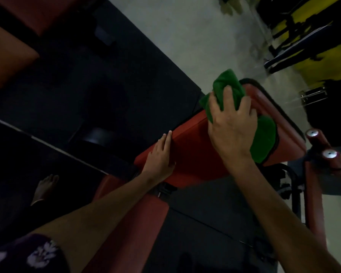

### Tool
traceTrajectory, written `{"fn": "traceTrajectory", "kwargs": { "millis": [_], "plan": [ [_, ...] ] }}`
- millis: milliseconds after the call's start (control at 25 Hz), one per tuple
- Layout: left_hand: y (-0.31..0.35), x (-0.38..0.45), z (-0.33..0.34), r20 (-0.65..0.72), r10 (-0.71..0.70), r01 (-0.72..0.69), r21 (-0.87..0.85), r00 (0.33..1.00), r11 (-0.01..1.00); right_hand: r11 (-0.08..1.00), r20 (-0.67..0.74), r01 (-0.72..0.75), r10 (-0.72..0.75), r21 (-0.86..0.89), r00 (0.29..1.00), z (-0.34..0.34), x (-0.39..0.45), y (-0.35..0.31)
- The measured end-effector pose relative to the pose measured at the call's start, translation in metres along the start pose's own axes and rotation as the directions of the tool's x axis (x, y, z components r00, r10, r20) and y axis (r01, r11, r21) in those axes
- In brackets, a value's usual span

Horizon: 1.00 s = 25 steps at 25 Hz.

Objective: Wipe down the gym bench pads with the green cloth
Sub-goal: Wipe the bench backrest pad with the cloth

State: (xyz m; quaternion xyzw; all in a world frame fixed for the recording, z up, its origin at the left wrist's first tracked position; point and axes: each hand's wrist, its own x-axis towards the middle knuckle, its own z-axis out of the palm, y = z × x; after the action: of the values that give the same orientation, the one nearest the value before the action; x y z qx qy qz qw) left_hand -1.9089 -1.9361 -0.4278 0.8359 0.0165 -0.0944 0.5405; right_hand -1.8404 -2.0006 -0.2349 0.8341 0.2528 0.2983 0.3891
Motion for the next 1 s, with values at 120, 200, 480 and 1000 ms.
{"fn": "traceTrajectory", "kwargs": {
  "millis": [120,200,480,1000],
  "plan": [
    [-0.02,-0.003,0.01,0.037,-0.054,0.054,0.001,0.998,0.999,0.992,0.06,0.113,-0.116,0.049,0.992,0.005,-0.004,-0.02],
    [-0.027,-0.002,0.01,0.075,-0.056,0.056,0.006,0.996,0.998,0.991,0.094,0.094,-0.103,0.092,0.99,0.003,-0.001,-0.018],
    [-0.046,0.007,0.004,0.205,-0.06,0.049,0.056,0.977,0.997,0.975,0.146,0.063,-0.096,0.211,0.985,0.011,-0.021,-0.064],
    [-0.101,0.005,0.074,-0.225,-0.016,-0.018,-0.148,0.974,0.989,0.991,-0.037,-0.002,0.007,0.137,0.999,0.04,-0.05,-0.091]
  ]
}}
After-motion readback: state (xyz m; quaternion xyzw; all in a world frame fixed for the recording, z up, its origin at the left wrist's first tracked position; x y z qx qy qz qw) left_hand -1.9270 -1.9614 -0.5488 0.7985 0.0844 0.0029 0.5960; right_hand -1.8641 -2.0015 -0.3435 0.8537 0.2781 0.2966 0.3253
